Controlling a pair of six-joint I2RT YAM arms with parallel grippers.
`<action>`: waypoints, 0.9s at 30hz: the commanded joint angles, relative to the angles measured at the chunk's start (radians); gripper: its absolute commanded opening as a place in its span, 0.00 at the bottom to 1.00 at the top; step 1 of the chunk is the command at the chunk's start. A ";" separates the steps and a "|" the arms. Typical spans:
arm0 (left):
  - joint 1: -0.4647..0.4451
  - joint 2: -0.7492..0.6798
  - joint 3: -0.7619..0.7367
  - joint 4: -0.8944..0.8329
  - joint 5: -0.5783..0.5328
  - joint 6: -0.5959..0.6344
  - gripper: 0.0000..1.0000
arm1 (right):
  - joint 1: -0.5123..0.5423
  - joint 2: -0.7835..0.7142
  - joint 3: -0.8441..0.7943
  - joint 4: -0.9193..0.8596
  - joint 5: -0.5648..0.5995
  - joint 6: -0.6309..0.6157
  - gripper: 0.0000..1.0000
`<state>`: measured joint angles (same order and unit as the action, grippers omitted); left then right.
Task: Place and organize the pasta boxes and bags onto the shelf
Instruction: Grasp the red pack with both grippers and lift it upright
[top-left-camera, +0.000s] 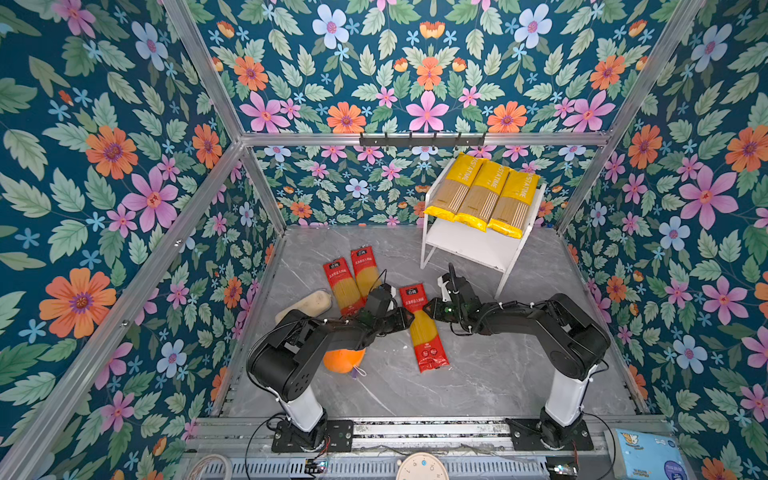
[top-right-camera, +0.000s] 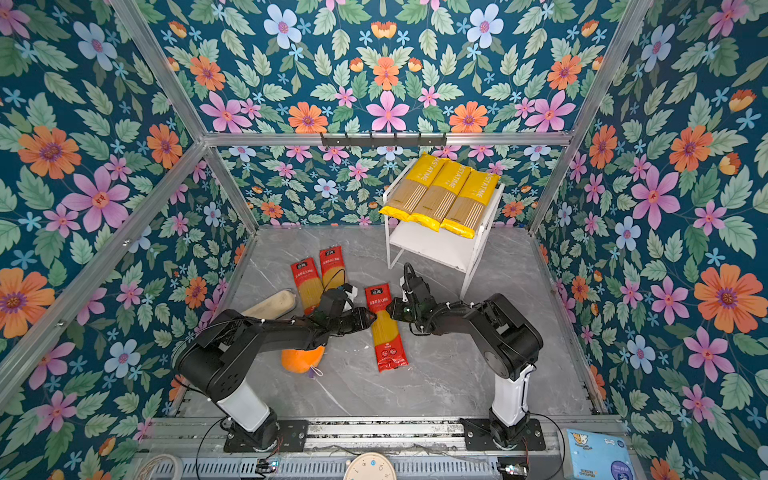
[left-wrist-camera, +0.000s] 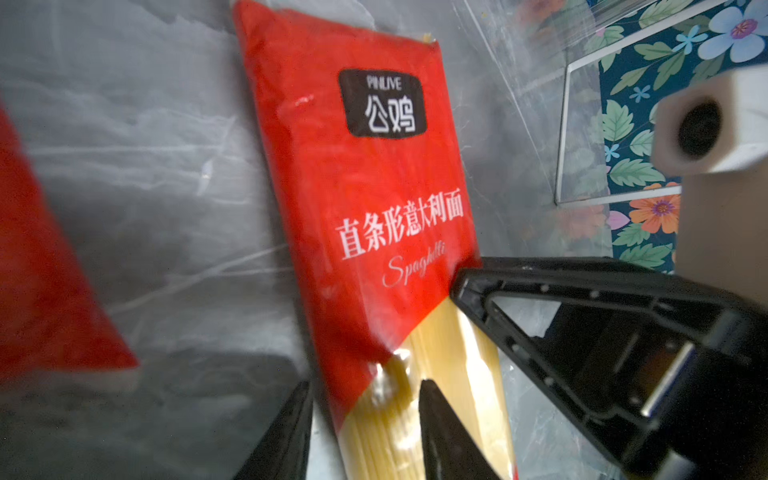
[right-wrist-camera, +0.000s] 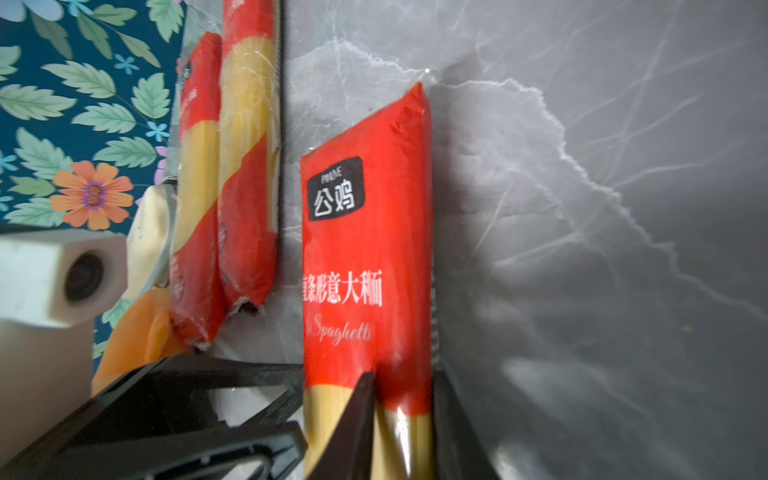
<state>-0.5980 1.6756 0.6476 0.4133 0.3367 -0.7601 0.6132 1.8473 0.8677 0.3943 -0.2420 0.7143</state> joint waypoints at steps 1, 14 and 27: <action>0.000 -0.020 0.006 0.012 0.010 -0.001 0.45 | 0.002 -0.025 -0.035 0.134 -0.012 0.028 0.15; 0.073 -0.230 0.001 -0.031 0.098 0.177 0.52 | 0.002 -0.179 -0.135 0.369 0.021 -0.062 0.00; 0.119 -0.316 -0.188 0.487 0.306 0.066 0.76 | 0.001 -0.407 -0.131 0.513 -0.127 -0.189 0.00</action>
<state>-0.4786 1.3499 0.4652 0.7139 0.5674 -0.6395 0.6132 1.4750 0.7177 0.7063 -0.3023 0.5465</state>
